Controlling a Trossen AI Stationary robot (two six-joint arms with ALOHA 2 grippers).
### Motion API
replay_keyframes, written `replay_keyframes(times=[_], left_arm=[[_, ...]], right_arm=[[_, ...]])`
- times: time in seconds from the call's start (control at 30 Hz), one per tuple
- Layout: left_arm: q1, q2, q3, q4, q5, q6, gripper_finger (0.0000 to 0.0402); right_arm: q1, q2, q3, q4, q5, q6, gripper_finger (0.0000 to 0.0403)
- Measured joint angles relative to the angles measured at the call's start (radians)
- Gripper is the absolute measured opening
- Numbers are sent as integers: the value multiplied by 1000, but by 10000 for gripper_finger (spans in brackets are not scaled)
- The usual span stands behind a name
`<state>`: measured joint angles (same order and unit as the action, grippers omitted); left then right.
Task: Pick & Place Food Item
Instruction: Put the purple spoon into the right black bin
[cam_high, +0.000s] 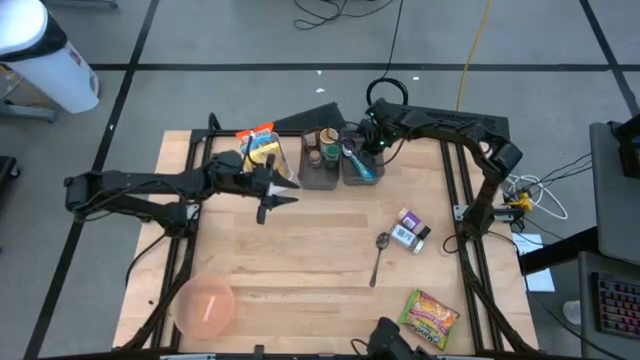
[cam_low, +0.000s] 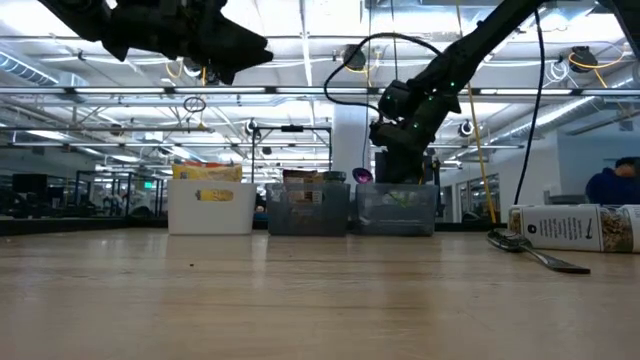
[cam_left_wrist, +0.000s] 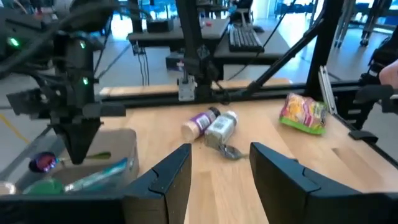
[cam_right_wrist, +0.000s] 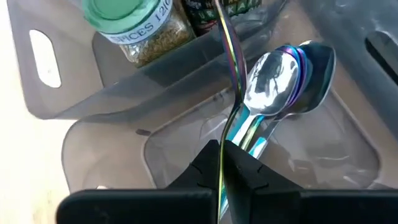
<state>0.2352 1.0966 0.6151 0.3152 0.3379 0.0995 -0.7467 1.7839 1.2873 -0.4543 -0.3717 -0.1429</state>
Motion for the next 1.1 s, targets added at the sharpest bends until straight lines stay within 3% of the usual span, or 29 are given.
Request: replay_keyframes(times=[0.27, 0.63, 1.1], left_arm=[[0, 3, 0, -11, 0, 0, 170], [0, 3, 0, -14, -35, 11, 170], [-1, 3, 0, -62, -34, 0, 170]], right_arm=[[3, 20, 0, 6, 7, 11, 0], [54, 20, 79, -52, 179, 52, 0], [67, 153, 223, -209, 271, 131, 0]])
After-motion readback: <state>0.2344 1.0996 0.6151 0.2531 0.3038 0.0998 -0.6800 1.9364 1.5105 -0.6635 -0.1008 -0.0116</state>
